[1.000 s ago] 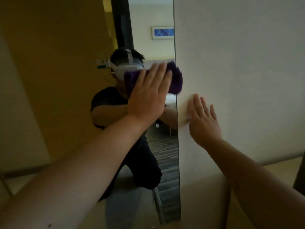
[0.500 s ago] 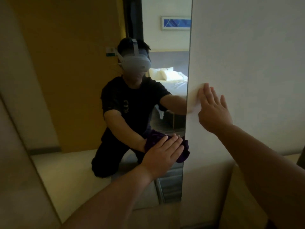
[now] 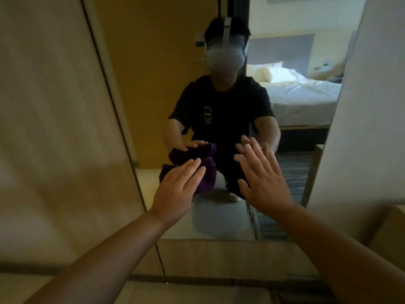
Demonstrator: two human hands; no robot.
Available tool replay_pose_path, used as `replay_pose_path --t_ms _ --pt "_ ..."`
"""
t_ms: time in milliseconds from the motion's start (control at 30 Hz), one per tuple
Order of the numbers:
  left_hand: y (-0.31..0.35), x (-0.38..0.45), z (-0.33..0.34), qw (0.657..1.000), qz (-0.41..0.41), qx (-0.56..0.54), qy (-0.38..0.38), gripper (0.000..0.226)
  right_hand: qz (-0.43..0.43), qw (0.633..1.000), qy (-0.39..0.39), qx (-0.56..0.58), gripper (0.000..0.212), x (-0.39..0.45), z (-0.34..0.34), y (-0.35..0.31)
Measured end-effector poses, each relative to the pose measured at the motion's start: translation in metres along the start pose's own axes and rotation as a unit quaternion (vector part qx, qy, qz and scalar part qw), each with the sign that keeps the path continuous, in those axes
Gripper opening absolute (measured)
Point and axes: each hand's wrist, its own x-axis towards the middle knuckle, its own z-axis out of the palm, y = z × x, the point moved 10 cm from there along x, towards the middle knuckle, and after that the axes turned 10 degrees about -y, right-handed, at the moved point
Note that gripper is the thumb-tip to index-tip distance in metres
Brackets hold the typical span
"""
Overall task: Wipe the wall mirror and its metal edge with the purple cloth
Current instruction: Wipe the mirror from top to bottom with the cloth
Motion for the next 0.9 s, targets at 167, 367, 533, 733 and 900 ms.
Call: replay_pose_path --t_ms 167,367,533,733,900 --pt "-0.049 -0.041 -0.015 0.999 -0.032 0.031 0.021 0.056 -0.036 0.998 -0.044 -0.03 0.066 0.015 0.039 -0.063" --pt "-0.079 -0.025 -0.043 0.994 -0.014 0.057 0.093 0.036 -0.019 0.997 -0.005 -0.074 0.066 0.041 0.046 -0.085" --pt "-0.096 0.006 -0.059 0.984 0.03 0.079 0.157 0.039 -0.014 0.993 0.019 -0.117 0.071 0.045 0.057 -0.085" --pt "-0.09 -0.009 -0.004 0.984 0.095 0.118 0.094 0.045 -0.013 0.995 0.06 -0.083 0.071 0.046 0.058 -0.086" --pt "-0.082 -0.059 0.057 0.98 0.091 0.133 0.12 0.047 -0.031 0.986 0.155 -0.056 0.065 0.047 0.059 -0.086"
